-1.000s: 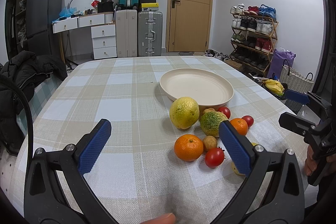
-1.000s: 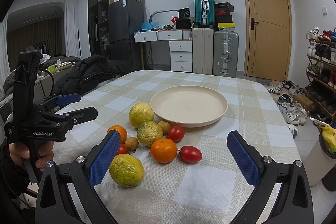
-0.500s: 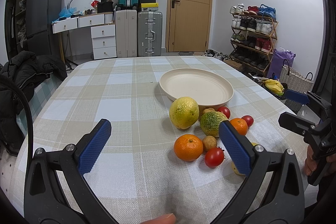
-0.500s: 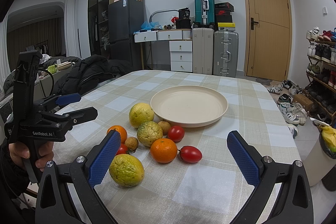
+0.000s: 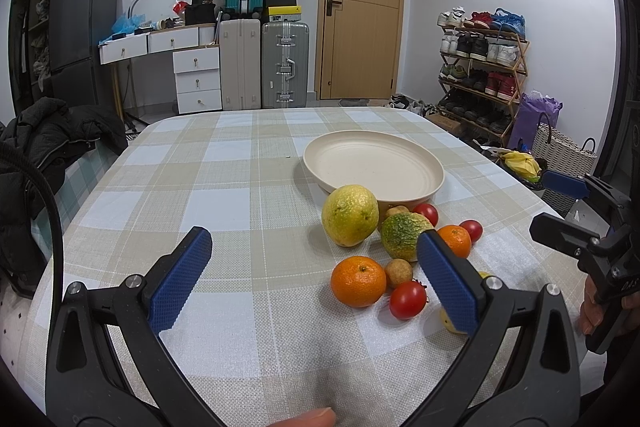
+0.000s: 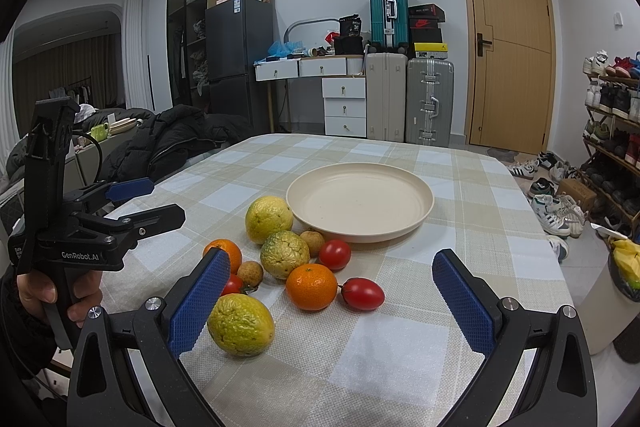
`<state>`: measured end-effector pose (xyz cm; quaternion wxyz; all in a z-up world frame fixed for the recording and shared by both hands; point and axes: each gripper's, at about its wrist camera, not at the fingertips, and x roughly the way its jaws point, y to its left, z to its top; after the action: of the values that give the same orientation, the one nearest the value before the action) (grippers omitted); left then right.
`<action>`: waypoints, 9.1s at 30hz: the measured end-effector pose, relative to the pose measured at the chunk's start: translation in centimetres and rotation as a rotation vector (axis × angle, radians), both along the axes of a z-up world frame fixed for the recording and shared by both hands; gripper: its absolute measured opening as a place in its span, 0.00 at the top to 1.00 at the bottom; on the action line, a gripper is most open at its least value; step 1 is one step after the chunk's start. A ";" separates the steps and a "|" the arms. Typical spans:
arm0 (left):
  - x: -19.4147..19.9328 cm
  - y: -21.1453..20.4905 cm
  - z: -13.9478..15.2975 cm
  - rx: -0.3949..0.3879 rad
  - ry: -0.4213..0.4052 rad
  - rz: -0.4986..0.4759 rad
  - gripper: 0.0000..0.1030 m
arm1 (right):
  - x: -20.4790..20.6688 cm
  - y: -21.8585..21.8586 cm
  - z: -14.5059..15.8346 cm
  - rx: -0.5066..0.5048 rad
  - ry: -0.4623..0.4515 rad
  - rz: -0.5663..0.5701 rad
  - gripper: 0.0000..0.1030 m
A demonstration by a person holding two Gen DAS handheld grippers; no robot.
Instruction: Organize fruits
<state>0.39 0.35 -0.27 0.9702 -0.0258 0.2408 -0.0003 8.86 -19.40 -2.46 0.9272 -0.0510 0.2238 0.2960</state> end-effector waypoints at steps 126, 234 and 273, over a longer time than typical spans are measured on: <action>3.5 -5.3 -0.4 -0.033 0.225 -0.177 0.75 | 2.8 0.9 -0.9 0.004 0.255 0.035 0.50; 15.2 -2.3 -1.1 -0.133 0.215 -0.111 0.21 | 14.6 0.8 -0.5 0.046 0.394 -0.117 0.21; 6.7 0.4 -3.1 -0.032 0.305 -0.068 0.01 | 10.5 -0.4 -4.4 -0.248 0.452 -0.107 0.00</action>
<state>7.10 0.79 -3.41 0.9213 -0.0326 0.3861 -0.0329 19.31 -19.76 -6.86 0.8545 -0.0850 0.4625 0.2206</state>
